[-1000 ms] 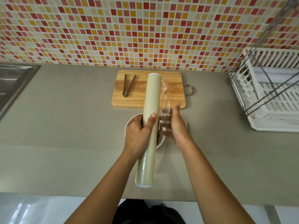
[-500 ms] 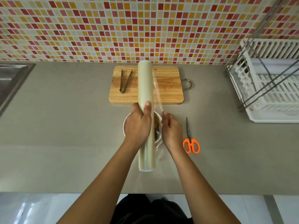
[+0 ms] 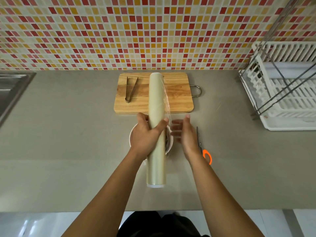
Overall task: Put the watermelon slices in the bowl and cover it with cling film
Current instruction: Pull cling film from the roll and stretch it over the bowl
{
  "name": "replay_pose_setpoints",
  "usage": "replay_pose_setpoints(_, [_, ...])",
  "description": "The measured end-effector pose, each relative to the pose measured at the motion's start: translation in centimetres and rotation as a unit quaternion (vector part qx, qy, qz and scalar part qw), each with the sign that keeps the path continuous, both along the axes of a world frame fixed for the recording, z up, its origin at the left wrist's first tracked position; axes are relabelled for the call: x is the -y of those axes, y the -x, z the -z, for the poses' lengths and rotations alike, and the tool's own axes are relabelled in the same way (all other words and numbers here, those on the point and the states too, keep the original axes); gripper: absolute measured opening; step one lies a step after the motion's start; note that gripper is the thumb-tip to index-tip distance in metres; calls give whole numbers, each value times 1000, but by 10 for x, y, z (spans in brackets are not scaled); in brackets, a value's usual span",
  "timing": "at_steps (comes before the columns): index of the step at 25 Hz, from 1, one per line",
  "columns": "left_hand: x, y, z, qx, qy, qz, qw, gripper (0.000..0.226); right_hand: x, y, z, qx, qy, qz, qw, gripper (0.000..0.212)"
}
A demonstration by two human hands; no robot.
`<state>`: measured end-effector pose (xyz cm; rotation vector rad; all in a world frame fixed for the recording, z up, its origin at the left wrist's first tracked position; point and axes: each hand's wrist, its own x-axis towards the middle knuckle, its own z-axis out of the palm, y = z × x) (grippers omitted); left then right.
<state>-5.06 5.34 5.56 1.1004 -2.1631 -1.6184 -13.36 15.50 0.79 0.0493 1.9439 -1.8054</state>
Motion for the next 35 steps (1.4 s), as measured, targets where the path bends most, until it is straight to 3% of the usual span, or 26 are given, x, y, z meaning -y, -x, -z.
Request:
replay_pose_setpoints(4, [-7, -5, 1, -2, 0, 12, 1000, 56, 20, 54, -40, 93, 69, -53, 992, 47])
replay_pose_setpoints(10, [-9, -8, 5, 11, 23, 17, 1000, 44, 35, 75, -59, 106, 59, -49, 991, 12])
replay_pose_setpoints(15, [-10, -11, 9, -11, 11, 18, 1000, 41, 35, 77, -54, -6, -16, 55, 998, 19])
replay_pose_setpoints(17, [-13, -9, 9, -5, 48, 24, 999, 39, 34, 71, -52, 33, 8, 56, 998, 29])
replay_pose_setpoints(20, [-15, -8, 10, -6, 62, 17, 998, 36, 23, 53, -40, 157, 39, -22, 987, 60])
replay_pose_setpoints(22, [-15, -8, 12, -5, 65, 12, 998, 35, 15, 38, -27, 163, 18, -71, 984, 56])
replay_pose_setpoints(26, [-19, -8, 12, -1, 98, 10, 995, 41, 14, 19, -15, 65, 19, -1, 998, 25])
replay_pose_setpoints(31, [-34, -4, 9, 2, 143, -25, 989, 51, 16, 7, -12, -172, -114, 78, 975, 17])
replay_pose_setpoints(33, [-37, -3, 8, 7, 161, -30, 986, 47, 15, 5, -12, -211, -119, 85, 966, 15])
replay_pose_setpoints(35, [-34, -5, 10, 6, 115, -28, 993, 44, 12, 8, -8, -221, -117, 83, 965, 15])
